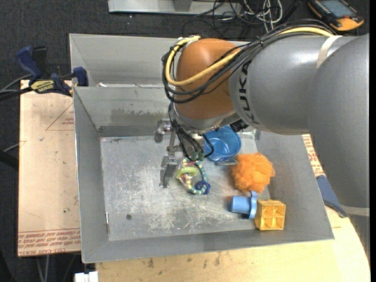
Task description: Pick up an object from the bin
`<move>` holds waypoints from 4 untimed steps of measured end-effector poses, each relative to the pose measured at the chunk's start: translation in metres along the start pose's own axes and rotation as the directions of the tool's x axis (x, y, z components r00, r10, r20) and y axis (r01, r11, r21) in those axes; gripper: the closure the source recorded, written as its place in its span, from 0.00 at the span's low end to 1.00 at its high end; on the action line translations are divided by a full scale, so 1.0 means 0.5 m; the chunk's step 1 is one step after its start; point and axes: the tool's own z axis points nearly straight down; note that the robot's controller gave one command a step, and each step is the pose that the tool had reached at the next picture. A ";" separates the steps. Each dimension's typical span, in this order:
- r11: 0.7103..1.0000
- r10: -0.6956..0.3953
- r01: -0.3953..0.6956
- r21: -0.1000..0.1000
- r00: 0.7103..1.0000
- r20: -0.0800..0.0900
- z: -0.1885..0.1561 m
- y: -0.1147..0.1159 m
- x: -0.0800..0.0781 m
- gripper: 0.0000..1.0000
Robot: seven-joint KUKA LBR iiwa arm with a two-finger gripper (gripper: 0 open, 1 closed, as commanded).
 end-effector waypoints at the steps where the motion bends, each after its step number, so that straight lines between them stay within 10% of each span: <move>1: 1.000 -0.011 0.011 -0.001 1.000 0.005 0.137 -0.123 -0.010 0.00; 2: 0.982 -0.191 0.191 0.000 0.982 -0.002 0.174 -0.164 -0.025 0.00; 4: 0.988 -0.152 0.152 0.000 0.988 0.002 0.190 -0.251 -0.061 0.00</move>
Offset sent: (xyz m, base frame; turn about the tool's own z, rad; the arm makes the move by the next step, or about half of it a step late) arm 0.0272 -0.0728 -0.0413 -0.4924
